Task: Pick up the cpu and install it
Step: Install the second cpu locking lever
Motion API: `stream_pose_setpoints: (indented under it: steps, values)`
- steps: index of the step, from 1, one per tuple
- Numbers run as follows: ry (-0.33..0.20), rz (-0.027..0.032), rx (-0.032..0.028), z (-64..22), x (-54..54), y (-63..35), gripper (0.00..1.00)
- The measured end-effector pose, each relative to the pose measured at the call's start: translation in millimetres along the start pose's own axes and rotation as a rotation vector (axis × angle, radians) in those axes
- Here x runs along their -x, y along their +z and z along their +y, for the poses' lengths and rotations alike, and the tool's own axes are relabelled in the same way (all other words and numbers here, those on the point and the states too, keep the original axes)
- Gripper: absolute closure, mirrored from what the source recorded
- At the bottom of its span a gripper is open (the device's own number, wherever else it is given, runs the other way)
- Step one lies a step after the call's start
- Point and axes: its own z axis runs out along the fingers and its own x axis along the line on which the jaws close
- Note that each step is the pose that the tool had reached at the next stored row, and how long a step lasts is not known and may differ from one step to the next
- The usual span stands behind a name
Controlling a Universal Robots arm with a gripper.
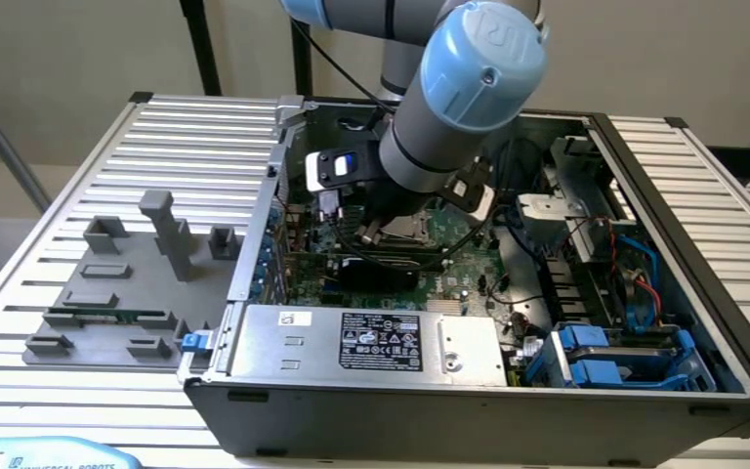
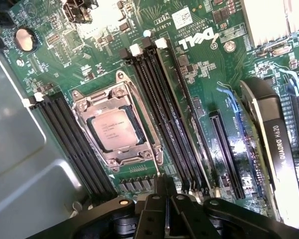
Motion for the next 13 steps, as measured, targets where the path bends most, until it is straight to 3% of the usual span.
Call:
stream_pose_setpoints:
  steps: [6, 13]
  values:
    - [0.004, -0.0188, 0.0086, -0.9, -5.3, 2.0, 0.89]
    - [0.011, -0.0492, 0.0231, -2.2, -10.3, 6.3, 0.89]
